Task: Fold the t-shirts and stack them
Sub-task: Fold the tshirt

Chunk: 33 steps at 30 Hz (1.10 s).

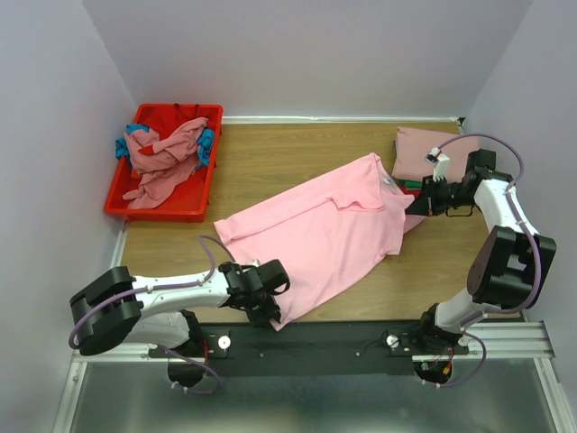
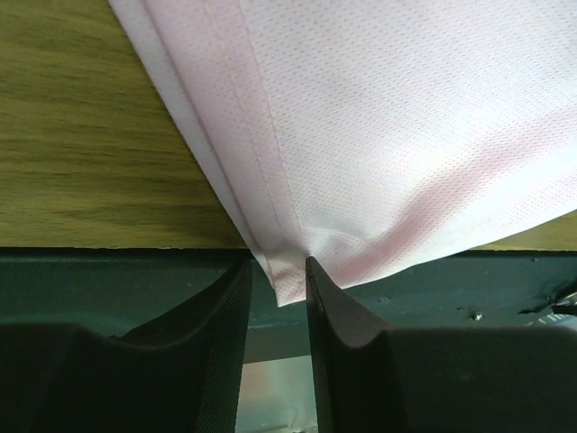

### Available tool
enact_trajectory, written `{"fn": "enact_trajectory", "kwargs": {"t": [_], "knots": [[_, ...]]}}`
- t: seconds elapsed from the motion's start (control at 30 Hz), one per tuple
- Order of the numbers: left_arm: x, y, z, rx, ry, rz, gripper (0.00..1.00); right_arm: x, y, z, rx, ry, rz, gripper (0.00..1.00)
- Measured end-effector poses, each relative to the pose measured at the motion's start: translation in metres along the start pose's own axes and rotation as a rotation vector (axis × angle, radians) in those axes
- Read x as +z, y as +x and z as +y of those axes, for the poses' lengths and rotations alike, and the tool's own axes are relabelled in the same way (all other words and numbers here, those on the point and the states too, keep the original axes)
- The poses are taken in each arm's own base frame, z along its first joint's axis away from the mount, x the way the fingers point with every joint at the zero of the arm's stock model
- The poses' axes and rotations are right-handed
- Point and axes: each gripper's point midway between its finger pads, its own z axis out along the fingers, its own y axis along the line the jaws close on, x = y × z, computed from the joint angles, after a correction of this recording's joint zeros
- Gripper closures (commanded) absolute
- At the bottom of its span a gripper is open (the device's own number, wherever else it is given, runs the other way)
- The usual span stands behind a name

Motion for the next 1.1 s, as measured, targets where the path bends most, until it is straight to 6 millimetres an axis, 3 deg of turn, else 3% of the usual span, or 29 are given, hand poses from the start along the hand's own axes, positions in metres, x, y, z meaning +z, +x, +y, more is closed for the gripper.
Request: {"fn": "enact_trajectory", "kwargs": {"t": [0.47,0.73,1.1], "knots": [[0.004,0.0,-0.007,0.011,0.012,0.003,0.99,0.0,0.0,0.0,0.002,-0.003,-0.003,1.0],[-0.004,-0.005,-0.011,0.027,0.045,-0.024,1.0,0.001,0.0,0.001,0.001,-0.005,-0.005,1.0],[-0.038,-0.025,-0.037,0.012,0.202,-0.084,1.0,-0.002,-0.009,0.003,-0.002,-0.009,-0.022,1.0]]}}
